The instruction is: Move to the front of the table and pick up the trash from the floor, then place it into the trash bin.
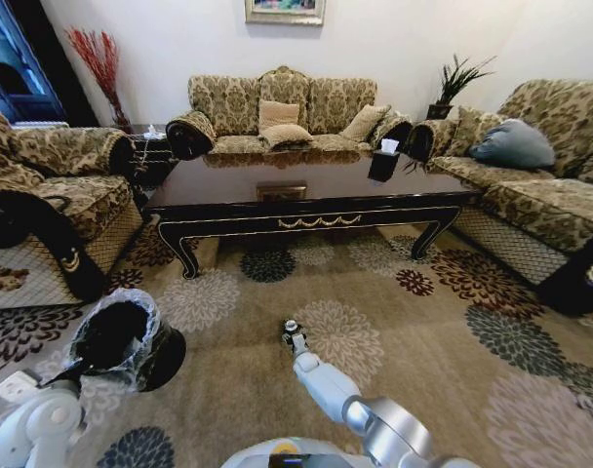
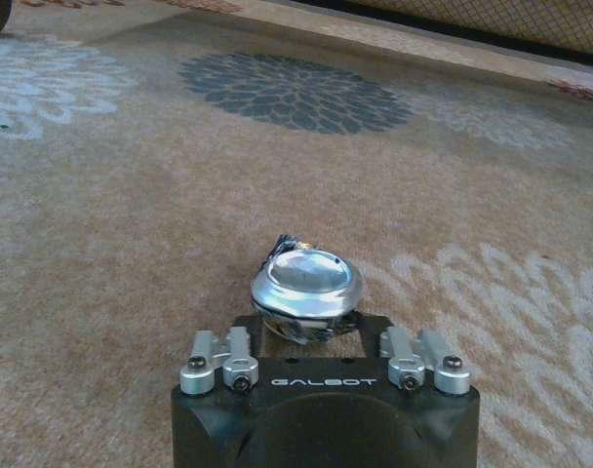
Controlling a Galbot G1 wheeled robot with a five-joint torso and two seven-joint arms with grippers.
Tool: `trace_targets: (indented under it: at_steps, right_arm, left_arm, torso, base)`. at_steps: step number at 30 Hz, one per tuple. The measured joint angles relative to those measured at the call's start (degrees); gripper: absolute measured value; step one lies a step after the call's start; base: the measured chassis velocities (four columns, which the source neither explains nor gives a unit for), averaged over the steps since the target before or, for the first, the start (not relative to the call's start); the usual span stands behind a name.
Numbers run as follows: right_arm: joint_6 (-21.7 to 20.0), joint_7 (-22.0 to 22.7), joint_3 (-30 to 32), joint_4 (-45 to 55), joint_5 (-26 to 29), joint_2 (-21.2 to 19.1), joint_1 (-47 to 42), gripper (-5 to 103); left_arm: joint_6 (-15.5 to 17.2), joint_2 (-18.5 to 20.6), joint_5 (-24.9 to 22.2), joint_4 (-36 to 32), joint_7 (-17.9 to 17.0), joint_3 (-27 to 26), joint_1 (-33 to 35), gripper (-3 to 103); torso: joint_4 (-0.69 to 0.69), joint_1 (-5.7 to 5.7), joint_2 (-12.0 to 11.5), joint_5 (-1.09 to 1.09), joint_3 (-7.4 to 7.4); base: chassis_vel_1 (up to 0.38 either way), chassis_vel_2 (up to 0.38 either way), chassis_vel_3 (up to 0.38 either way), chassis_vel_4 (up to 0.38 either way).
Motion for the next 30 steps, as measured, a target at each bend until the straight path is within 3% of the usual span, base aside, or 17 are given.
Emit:
trace_targets:
  at_steps: [2,5,7,14,18,20,22,24,26,30]
  right_arm:
    - [0.1,0.0,0.0,0.4,-0.1,0.0,-0.1,41]
    - [0.2,0.0,-0.3,1.4,-0.1,0.0,-0.3,36]
    - [0.2,0.0,-0.4,2.3,-0.1,0.0,-0.6,25]
    - [1.1,0.4,-0.4,5.0,-2.6,0.0,-1.5,4]
    - [1.9,0.9,-0.5,8.7,-4.1,0.0,-2.6,15]
    - [4.7,1.8,-0.5,10.3,-4.0,0.0,-3.4,26]
    - [6.5,1.3,-0.2,10.8,-3.7,0.0,-3.7,26]
    - [8.2,0.1,-0.1,12.1,-2.6,0.0,-4.1,37]
    - [8.4,-0.6,-0.5,12.8,-1.9,0.0,-4.2,48]
    - [8.4,-1.7,-0.9,13.0,-0.7,0.0,-4.4,59]
  left_arm:
    - [0.0,-0.1,0.1,0.1,0.0,0.1,0.0,3]
    - [0.0,-0.2,0.1,0.1,0.0,0.1,0.0,3]
    - [0.0,-0.3,0.3,0.1,0.0,0.2,0.0,3]
    - [-0.1,-0.5,0.7,-0.3,0.0,0.6,0.0,3]
    - [-0.1,-0.5,0.7,-0.6,0.0,0.7,-0.1,3]
    - [-0.1,-0.7,0.8,-0.8,0.0,0.9,0.0,3]
    - [-0.1,-0.8,0.8,-0.8,0.0,0.9,0.0,3]
    - [-0.1,-1.0,1.1,-0.8,0.0,1.2,0.0,3]
    - [-0.1,-1.0,1.2,-1.0,0.0,1.3,0.0,3]
    - [-0.1,-0.9,1.2,-1.3,-0.1,1.3,0.2,3]
  torso:
    - [0.0,0.0,0.0,0.0,0.0]
    - [0.0,0.0,0.0,0.0,0.0]
    - [0.0,0.0,0.0,0.0,0.0]
    - [0.0,0.0,0.0,-0.01,0.0]
    - [0.0,0.0,0.0,-0.01,0.0]
    - [0.01,0.0,0.0,-0.01,0.0]
    - [0.01,0.0,0.0,-0.01,0.0]
    - [-0.01,0.0,0.0,-0.01,0.0]
    - [0.0,0.0,0.0,-0.01,0.0]
    - [0.01,0.0,0.0,0.0,0.0]
  base:
    - [0.0,0.0,0.0,0.0]
    - [0.0,0.0,0.0,0.0]
    - [0.0,0.0,0.0,0.0]
    - [0.0,0.0,0.0,0.0]
    - [0.0,0.0,0.0,0.0]
    - [0.0,0.0,0.0,0.0]
    - [0.0,0.0,0.0,0.0]
    - [0.0,0.0,0.0,0.0]
    - [0.0,0.0,0.0,0.0]
    - [0.0,0.0,0.0,0.0]
